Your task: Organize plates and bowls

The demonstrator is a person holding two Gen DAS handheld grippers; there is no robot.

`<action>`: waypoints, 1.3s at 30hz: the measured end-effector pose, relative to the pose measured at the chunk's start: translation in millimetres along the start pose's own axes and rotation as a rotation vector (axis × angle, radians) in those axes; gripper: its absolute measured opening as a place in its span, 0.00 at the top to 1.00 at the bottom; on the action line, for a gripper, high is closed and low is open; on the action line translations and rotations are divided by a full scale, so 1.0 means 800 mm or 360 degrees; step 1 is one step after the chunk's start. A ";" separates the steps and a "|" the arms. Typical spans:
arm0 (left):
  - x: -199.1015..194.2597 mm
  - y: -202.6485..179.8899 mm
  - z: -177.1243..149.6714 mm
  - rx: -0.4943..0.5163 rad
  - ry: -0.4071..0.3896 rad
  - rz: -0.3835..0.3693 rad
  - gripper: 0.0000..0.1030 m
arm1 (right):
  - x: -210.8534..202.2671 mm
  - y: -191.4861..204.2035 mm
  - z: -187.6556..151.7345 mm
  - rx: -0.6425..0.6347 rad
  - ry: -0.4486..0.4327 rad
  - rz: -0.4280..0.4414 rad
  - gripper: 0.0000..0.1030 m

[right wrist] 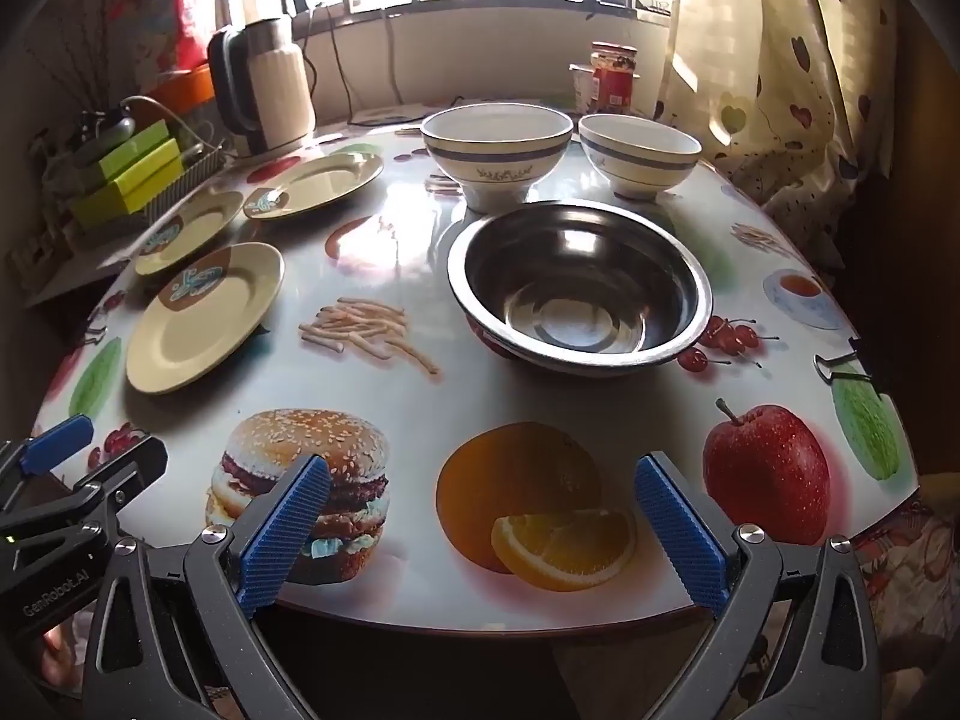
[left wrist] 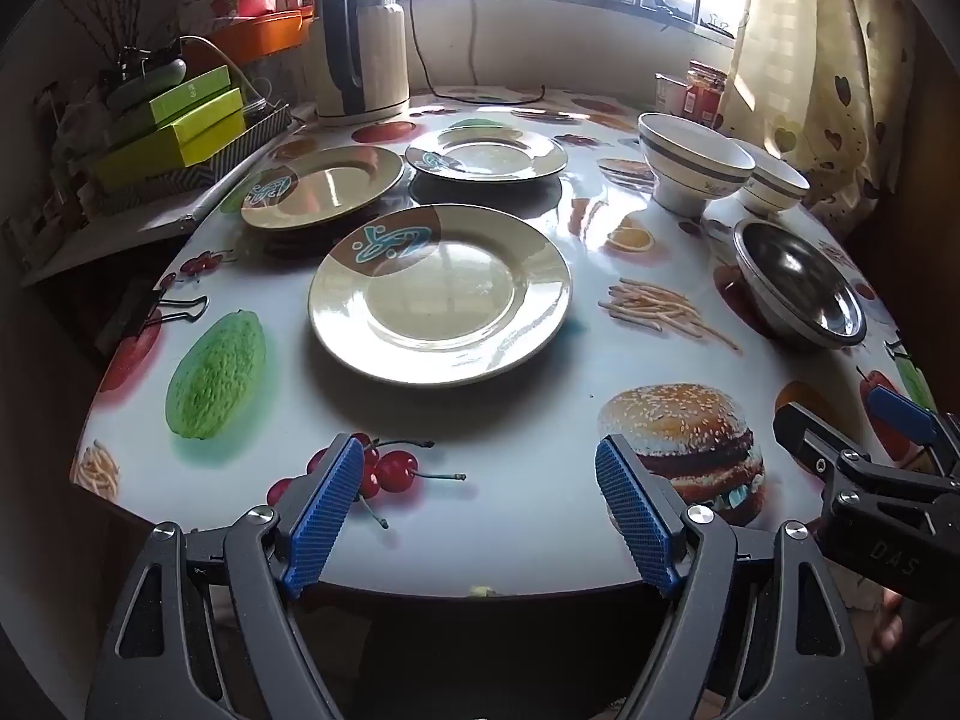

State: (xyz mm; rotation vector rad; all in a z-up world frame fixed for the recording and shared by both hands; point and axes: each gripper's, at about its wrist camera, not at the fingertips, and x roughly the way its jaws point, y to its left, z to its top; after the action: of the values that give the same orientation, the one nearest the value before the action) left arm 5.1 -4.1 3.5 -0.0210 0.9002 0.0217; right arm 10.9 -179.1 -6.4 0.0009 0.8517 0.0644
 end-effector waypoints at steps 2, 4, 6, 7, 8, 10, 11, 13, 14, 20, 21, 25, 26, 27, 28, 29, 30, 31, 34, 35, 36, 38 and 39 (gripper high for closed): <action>0.002 0.001 0.000 -0.0006 0.0007 0.0008 0.23 | 0.000 0.000 0.000 -0.0003 -0.0005 -0.0005 0.00; 0.003 0.002 0.000 -0.0012 0.0014 -0.0004 0.23 | 0.001 0.000 0.000 -0.0003 -0.0005 -0.0004 0.00; 0.003 0.003 -0.001 -0.0015 0.0010 -0.0008 0.23 | 0.001 0.000 0.000 -0.0002 -0.0007 -0.0004 0.00; 0.003 0.003 -0.001 -0.0014 0.0009 -0.0007 0.23 | 0.001 0.000 0.000 -0.0001 -0.0006 -0.0006 0.00; 0.003 0.002 -0.001 -0.0012 0.0010 -0.0007 0.23 | 0.000 0.000 0.000 0.0000 -0.0006 -0.0004 0.00; 0.004 0.002 -0.002 -0.0007 0.0012 -0.0002 0.23 | 0.001 0.000 0.000 0.0000 -0.0004 -0.0004 0.00; 0.004 0.001 -0.002 -0.0004 0.0013 0.0001 0.23 | 0.001 0.000 0.000 -0.0001 -0.0003 -0.0004 0.00; 0.004 0.000 -0.002 0.0001 0.0013 0.0001 0.23 | 0.003 0.001 0.000 -0.0003 0.0000 -0.0005 0.00; 0.004 0.000 -0.002 0.0001 0.0014 0.0001 0.23 | 0.003 0.001 0.000 -0.0004 0.0001 -0.0005 0.00; 0.003 0.000 -0.002 -0.0004 0.0010 0.0001 0.23 | 0.003 0.001 0.000 -0.0007 -0.0003 -0.0004 0.00; 0.003 0.000 -0.002 -0.0003 0.0010 0.0001 0.23 | 0.003 0.002 0.000 -0.0006 -0.0004 -0.0005 0.00; 0.003 0.001 -0.002 -0.0003 0.0011 0.0001 0.23 | 0.003 0.003 0.000 -0.0009 -0.0007 -0.0004 0.00; 0.003 0.001 -0.002 -0.0004 0.0011 0.0000 0.23 | 0.003 0.003 0.000 -0.0009 -0.0007 -0.0005 0.00; 0.003 0.001 -0.002 -0.0003 0.0010 0.0001 0.23 | 0.002 0.003 0.000 -0.0009 -0.0008 -0.0005 0.00; 0.002 0.001 -0.002 -0.0002 0.0010 0.0002 0.23 | 0.002 0.003 0.000 -0.0009 -0.0007 -0.0006 0.00; 0.002 0.001 -0.001 -0.0003 0.0010 0.0002 0.23 | 0.002 0.003 0.000 -0.0009 -0.0008 -0.0006 0.00; 0.002 0.001 -0.001 -0.0003 0.0009 0.0003 0.23 | 0.002 0.003 0.000 -0.0009 -0.0008 -0.0005 0.00; 0.002 0.002 -0.001 -0.0004 0.0008 0.0003 0.23 | 0.002 0.003 0.000 -0.0009 -0.0008 -0.0005 0.00; 0.001 0.002 -0.001 -0.0006 0.0008 0.0003 0.23 | 0.002 0.003 0.000 -0.0010 -0.0008 -0.0006 0.00; 0.002 0.002 -0.001 -0.0005 0.0009 0.0002 0.23 | 0.002 0.003 0.000 -0.0010 -0.0008 -0.0005 0.00; 0.002 0.003 -0.001 -0.0005 0.0009 0.0003 0.23 | 0.002 0.003 0.000 -0.0009 -0.0008 -0.0005 0.00; 0.002 0.003 -0.001 -0.0004 0.0009 0.0002 0.23 | 0.002 0.003 0.000 -0.0009 -0.0008 -0.0006 0.00; 0.002 0.003 -0.001 -0.0005 0.0011 0.0002 0.23 | 0.002 0.003 0.000 -0.0010 -0.0009 -0.0005 0.00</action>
State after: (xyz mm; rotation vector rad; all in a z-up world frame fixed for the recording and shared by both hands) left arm 5.1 -1.9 1.8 -0.0234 0.9069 0.0240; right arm 11.5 -177.0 -7.4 -0.0059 0.8456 0.0639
